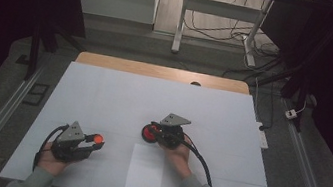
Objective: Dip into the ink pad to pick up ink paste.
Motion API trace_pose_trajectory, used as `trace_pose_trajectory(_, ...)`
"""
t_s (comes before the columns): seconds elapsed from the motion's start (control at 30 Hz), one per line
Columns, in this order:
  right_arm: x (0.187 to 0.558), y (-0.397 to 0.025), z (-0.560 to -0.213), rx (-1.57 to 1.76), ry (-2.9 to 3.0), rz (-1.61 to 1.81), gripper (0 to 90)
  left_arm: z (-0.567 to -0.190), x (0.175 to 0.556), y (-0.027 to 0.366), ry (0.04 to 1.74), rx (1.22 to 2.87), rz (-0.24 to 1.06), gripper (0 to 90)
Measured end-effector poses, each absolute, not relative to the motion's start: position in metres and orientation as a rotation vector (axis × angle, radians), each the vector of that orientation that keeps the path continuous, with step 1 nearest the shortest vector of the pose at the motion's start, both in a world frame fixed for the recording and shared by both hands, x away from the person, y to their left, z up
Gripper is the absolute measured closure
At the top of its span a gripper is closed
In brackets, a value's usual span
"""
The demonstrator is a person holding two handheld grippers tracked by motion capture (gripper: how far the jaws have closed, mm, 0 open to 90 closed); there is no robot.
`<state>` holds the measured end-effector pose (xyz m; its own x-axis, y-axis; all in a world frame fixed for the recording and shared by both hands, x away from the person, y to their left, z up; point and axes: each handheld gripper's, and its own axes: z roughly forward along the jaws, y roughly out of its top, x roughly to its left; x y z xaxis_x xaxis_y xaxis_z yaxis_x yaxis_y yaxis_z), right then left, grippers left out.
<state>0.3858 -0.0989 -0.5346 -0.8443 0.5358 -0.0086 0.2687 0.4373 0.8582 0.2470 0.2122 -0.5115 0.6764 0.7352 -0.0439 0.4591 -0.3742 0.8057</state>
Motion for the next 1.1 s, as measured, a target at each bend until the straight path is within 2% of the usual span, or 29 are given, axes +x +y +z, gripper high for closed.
trace_pose_trajectory(0.7, 0.389, -0.102, -0.534, 0.726, 2.426, 1.396, 72.3, -0.511, 0.248, 0.212, 0.919, 2.033, 0.410, 64.8)
trace_pose_trajectory(0.93, 0.387, -0.114, -0.510, 0.737, 2.317, 1.553, 72.2, -0.511, 0.248, 0.213, 0.923, 2.031, 0.411, 64.7)
trace_pose_trajectory(1.1, 0.385, -0.114, -0.509, 0.739, 2.329, 1.553, 72.2, -0.511, 0.247, 0.213, 0.920, 2.032, 0.416, 64.7)
